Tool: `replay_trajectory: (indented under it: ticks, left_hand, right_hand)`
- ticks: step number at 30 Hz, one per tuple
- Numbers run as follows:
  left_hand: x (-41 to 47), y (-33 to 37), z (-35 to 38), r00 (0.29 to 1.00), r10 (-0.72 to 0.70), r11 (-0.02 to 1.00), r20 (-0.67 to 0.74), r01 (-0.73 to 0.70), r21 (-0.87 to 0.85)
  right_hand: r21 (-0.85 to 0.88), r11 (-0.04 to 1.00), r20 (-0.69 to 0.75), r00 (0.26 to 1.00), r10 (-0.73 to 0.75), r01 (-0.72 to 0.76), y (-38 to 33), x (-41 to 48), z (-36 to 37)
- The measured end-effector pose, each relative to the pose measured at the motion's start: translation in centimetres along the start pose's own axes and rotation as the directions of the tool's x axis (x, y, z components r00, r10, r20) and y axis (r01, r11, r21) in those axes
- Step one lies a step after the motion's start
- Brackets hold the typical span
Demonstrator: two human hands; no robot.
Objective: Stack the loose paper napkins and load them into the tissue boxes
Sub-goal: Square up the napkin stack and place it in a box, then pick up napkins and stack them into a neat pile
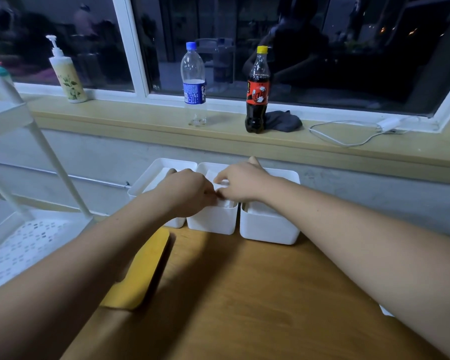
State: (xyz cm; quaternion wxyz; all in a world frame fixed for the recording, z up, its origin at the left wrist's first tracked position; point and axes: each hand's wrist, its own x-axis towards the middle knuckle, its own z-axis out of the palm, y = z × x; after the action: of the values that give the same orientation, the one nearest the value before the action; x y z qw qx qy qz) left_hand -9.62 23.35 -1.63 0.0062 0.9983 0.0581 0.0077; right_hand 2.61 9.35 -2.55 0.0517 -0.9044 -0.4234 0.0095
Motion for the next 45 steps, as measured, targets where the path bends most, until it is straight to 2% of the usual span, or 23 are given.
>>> replay_trajectory:
  ticks: [3,6,9,13,18,24,36,40,45]
  left_hand:
    - [0.4,0.2,-0.1,1.0,-0.016,1.0,0.019,0.016,0.007]
    - [0.3,0.2,-0.2,1.0,-0.025,0.999,-0.015,0.024,-0.022]
    - [0.0,0.5,0.1,0.983,-0.024,0.995,-0.18,0.006,-0.099]
    - [-0.8,2.9,0.2,0.916,-0.028,0.948,-0.4,-0.103,-0.302]
    - [-1.9,9.2,0.6,0.89,0.009,0.87,-0.456,-0.232,-0.436]
    - [-3.0,17.4,1.7,0.894,0.118,0.812,-0.433,-0.337,-0.476]
    - [-5.2,29.6,6.4,0.917,0.314,0.784,-0.245,-0.396,-0.477]
    - [-7.0,31.7,9.3,0.887,0.396,0.803,-0.237,-0.46,-0.379]
    - [-9.0,31.9,12.1,0.863,0.446,0.83,-0.236,-0.498,-0.25]
  right_hand:
    - [-0.052,0.999,0.023,1.0,-0.001,0.002,-0.3,-0.1,0.2]
    - [0.012,1.0,-0.017,1.0,0.014,-0.013,-0.2,-0.5,-0.1]
    - [0.142,0.989,-0.134,0.99,0.054,-0.035,0.6,-1.9,-0.7]
    - [0.29,0.957,-0.3,0.948,0.107,-0.017,2.6,-6.0,-1.7]
    - [0.41,0.912,-0.412,0.891,0.19,-0.005,5.9,-13.8,-2.6]
    - [0.343,0.935,-0.441,0.864,0.244,-0.089,10.4,-23.7,-2.7]
    - [0.487,0.822,-0.384,0.774,0.504,-0.294,15.8,-39.8,1.9]
    - [0.443,0.811,-0.338,0.767,0.546,-0.382,15.8,-42.8,5.9]
    - [0.317,0.871,-0.381,0.791,0.479,-0.374,15.9,-43.9,9.0]
